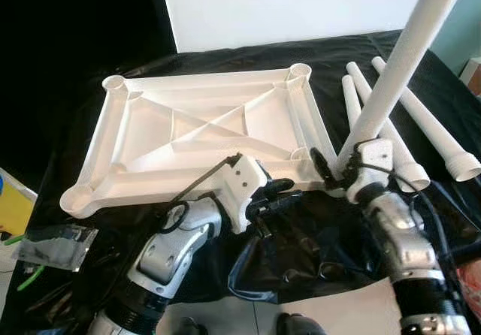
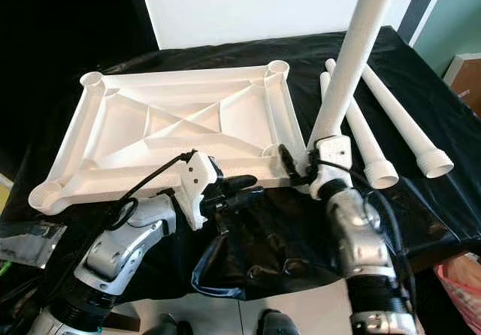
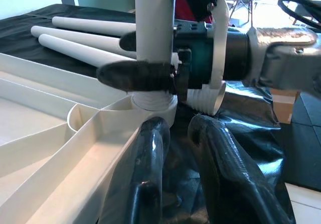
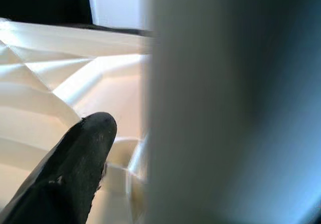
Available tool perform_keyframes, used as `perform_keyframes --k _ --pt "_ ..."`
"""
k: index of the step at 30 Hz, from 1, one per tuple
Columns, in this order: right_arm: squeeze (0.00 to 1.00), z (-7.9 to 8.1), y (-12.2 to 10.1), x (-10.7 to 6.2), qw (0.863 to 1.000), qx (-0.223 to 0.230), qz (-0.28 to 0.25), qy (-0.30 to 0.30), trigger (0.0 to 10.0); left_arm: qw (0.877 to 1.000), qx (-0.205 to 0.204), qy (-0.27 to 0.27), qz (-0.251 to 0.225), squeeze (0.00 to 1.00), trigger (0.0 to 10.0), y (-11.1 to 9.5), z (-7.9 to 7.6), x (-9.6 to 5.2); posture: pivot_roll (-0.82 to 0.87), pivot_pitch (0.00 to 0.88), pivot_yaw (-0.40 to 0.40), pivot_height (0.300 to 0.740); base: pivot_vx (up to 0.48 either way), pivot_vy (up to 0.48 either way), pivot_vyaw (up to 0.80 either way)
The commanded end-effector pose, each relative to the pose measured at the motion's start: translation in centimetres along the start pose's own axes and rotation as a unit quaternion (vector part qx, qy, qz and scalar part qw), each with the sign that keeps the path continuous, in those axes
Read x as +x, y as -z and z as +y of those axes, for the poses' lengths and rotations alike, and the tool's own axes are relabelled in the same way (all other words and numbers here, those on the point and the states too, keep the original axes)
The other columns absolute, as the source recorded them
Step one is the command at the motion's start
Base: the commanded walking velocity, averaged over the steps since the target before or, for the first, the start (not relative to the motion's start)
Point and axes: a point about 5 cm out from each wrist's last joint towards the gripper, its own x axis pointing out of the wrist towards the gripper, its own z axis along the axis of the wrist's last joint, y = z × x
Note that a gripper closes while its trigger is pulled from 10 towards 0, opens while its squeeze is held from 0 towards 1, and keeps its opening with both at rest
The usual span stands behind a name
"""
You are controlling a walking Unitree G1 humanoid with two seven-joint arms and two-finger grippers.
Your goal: Building children table
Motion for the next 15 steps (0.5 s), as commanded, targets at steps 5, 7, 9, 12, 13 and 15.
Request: perform_keyframes --k 5,7,9,12,13,15 --pt "0.00 -0.4 0.9 0.0 0.999 -0.005 0.020 -0.037 0.0 1.000 0.002 -0.009 0.006 0.00 10.0 0.2 0.2 0.0 -0.08 0.097 0.026 0.740 0.000 0.000 0.00" --pt "0.00 -0.4 0.9 0.0 0.999 -0.005 0.020 -0.037 0.0 1.000 0.002 -0.009 0.006 0.00 10.0 0.2 0.2 0.0 -0.08 0.097 0.026 0.740 0.000 0.000 0.00" --pt "0.00 -0.6 1.3 -0.3 0.999 -0.004 0.029 -0.035 0.0 1.000 0.002 -0.010 0.006 0.00 10.0 0.2 0.2 -0.1 -0.08 0.103 0.030 0.740 0.000 0.000 0.00" --pt "0.00 -0.5 1.7 -0.5 0.999 0.004 0.036 -0.035 0.0 1.000 0.001 -0.010 0.007 0.00 10.0 0.2 0.2 -0.2 -0.08 0.106 0.032 0.740 0.000 0.000 0.00" --pt "0.00 -0.5 1.7 -0.5 0.999 0.004 0.036 -0.035 0.0 1.000 0.001 -0.010 0.007 0.00 10.0 0.2 0.2 -0.2 -0.08 0.106 0.032 0.740 0.000 0.000 0.00" --pt "0.00 -0.5 1.8 -0.6 0.999 0.005 0.038 -0.032 0.0 1.000 0.001 -0.010 0.007 0.00 10.0 0.2 0.2 -0.2 -0.08 0.111 0.035 0.740 0.000 0.000 0.00"
